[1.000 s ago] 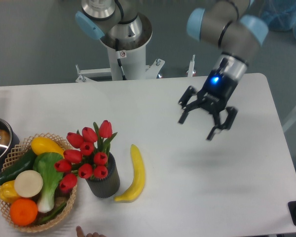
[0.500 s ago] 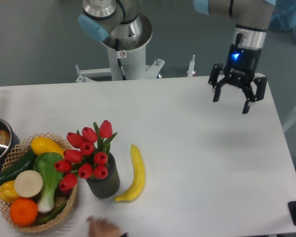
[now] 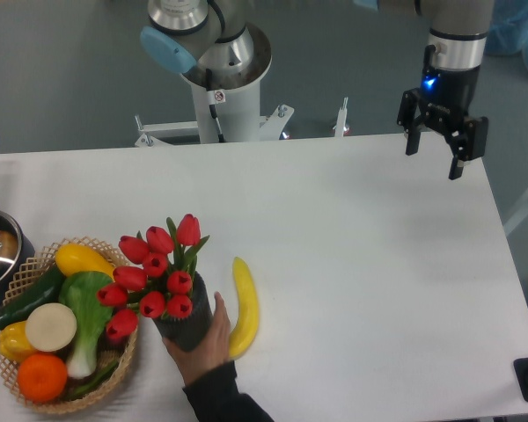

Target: Insert the flowers into the vase

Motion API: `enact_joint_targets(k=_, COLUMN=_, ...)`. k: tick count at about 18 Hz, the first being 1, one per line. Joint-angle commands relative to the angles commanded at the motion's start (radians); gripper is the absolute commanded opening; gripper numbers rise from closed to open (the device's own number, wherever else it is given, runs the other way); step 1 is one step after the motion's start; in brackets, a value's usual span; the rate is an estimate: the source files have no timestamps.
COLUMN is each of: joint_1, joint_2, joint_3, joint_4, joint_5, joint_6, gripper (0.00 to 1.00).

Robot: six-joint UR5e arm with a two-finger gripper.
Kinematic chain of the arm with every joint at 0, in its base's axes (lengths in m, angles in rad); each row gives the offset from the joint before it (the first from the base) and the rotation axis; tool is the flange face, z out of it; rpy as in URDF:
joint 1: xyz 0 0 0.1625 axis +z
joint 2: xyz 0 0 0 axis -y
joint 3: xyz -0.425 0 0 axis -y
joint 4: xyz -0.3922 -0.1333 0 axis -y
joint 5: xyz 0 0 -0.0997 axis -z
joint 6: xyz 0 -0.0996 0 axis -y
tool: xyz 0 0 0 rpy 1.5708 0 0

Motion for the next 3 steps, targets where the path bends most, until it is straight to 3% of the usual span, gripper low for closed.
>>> enact_joint_targets(k=3, joint_1=-0.009, joint_2=0.000, joint_3=0.000, joint_4=0.000, joint_5=-0.002, joint_6=-0.005, gripper=1.00)
